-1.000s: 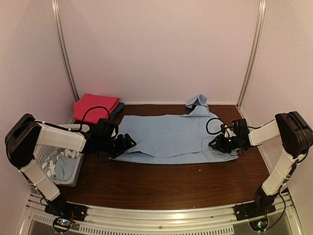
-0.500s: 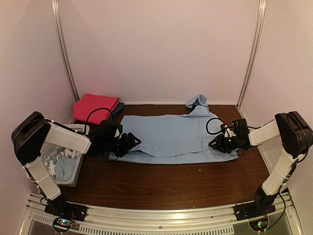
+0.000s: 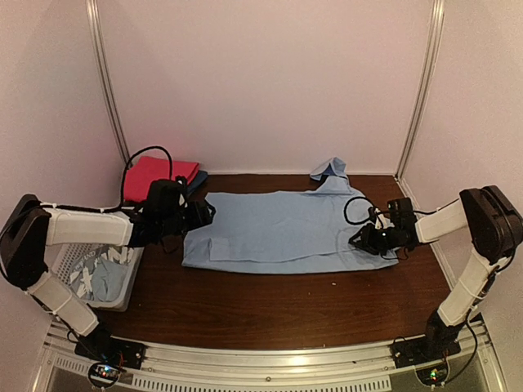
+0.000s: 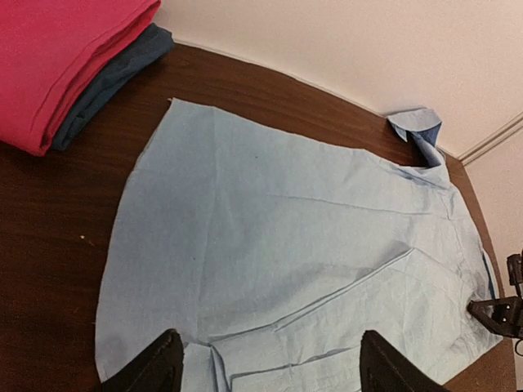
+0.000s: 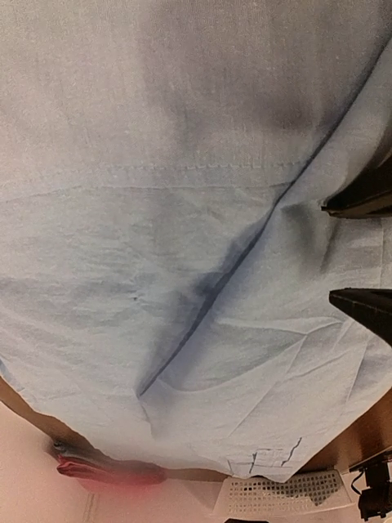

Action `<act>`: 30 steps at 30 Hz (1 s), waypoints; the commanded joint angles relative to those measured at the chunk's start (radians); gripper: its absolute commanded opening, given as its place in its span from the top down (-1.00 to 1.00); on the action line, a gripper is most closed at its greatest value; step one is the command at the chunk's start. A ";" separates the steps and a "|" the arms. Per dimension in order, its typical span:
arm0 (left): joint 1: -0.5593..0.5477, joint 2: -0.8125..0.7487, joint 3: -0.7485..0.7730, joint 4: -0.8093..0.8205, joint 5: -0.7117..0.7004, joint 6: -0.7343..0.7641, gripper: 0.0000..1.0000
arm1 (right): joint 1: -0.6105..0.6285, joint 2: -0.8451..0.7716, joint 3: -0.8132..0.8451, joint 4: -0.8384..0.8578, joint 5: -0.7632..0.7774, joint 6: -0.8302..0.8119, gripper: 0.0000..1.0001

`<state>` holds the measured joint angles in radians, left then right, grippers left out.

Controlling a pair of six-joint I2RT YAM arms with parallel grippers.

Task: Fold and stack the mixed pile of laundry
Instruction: Smooth out the 1/3-folded shirt at the center of the board, then move the 1/3-folded shirt to the center of the board.

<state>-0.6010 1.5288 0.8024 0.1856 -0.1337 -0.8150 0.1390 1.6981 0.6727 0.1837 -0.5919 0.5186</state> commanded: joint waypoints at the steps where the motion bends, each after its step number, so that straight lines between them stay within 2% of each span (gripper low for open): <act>1: 0.029 -0.033 -0.015 -0.072 -0.005 0.125 -0.52 | -0.006 -0.005 -0.009 -0.113 0.065 -0.025 0.39; 6: 0.029 0.030 -0.027 0.001 0.176 0.161 -0.46 | -0.007 -0.026 -0.002 -0.152 0.080 -0.054 0.39; 8: 0.029 0.074 -0.007 -0.006 0.209 0.157 -0.40 | -0.006 -0.029 0.000 -0.167 0.082 -0.063 0.40; 14: 0.029 0.190 0.091 -0.208 0.176 0.141 -0.27 | -0.005 -0.041 0.015 -0.232 0.087 -0.082 0.41; 18: 0.029 0.217 0.060 -0.298 0.149 0.099 -0.19 | -0.002 -0.066 0.001 -0.271 0.084 -0.100 0.42; 21: 0.023 0.199 0.009 -0.334 0.168 0.090 -0.16 | -0.001 -0.099 -0.023 -0.307 0.083 -0.111 0.41; 25: -0.048 0.126 -0.018 -0.394 0.181 0.150 -0.08 | 0.000 -0.163 -0.061 -0.357 0.084 -0.135 0.42; 30: -0.040 -0.048 -0.018 -0.418 0.163 0.247 -0.12 | 0.001 -0.233 -0.061 -0.412 0.127 -0.163 0.41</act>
<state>-0.6567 1.6077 0.7788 -0.1707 0.0372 -0.6582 0.1390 1.5078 0.6193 -0.1368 -0.5220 0.3908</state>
